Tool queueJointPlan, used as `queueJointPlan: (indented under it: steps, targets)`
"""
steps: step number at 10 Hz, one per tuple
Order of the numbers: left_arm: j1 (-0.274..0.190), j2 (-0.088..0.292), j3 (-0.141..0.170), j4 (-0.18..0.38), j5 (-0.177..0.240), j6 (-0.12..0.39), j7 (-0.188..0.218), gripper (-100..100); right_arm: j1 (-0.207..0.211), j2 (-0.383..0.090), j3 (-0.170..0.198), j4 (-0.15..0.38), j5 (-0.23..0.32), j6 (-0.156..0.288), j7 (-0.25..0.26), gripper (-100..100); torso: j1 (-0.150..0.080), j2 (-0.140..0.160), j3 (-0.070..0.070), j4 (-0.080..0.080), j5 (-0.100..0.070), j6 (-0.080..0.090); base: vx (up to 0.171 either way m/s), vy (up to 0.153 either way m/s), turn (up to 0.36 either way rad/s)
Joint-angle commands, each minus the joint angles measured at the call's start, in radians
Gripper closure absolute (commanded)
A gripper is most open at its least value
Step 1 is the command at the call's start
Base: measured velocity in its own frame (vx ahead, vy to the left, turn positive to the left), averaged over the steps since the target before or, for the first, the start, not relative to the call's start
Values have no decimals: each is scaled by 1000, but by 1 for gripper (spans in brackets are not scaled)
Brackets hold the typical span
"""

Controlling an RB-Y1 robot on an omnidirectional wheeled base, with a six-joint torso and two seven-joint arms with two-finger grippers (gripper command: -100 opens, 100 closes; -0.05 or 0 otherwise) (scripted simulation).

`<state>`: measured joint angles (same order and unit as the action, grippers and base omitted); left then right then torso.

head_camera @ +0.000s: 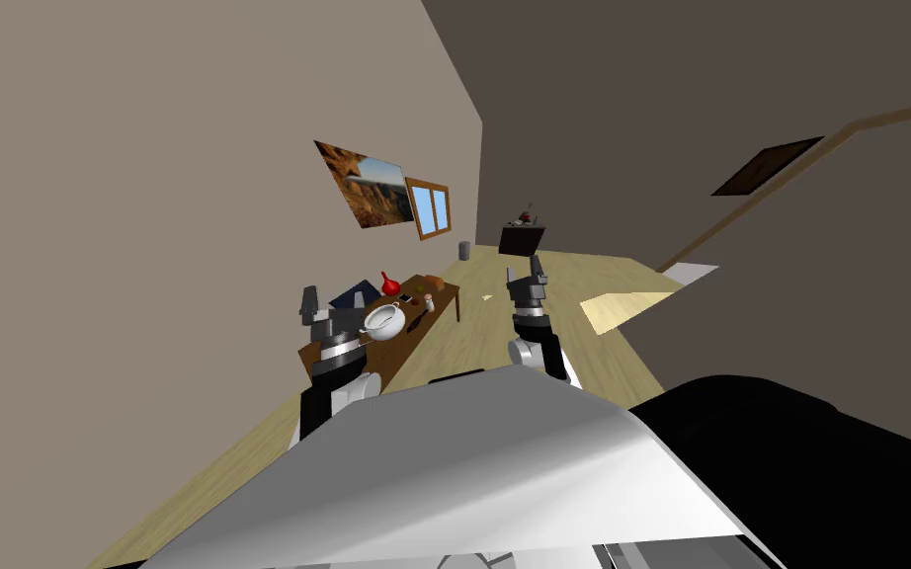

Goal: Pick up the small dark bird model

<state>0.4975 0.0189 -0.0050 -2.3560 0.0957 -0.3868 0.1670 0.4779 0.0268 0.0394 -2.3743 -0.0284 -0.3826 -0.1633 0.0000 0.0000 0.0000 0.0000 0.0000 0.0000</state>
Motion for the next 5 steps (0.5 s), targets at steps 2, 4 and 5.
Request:
queueJointPlan:
  steps: [2,4,5]
  targets:
    - [-26,41,-2,58,5,45,3,-100,0,0,0,0,0,0,0,0,-3,-1,0,0,0,0,22,-78,131]
    - [-48,64,-4,105,8,83,7,-100,0,0,0,0,0,0,0,0,-7,-2,-1,-1,-1,0,35,-100,105]
    - [-62,76,-5,133,11,105,9,-100,0,0,0,0,0,0,0,0,-6,-3,-2,-1,-1,0,48,-96,125]
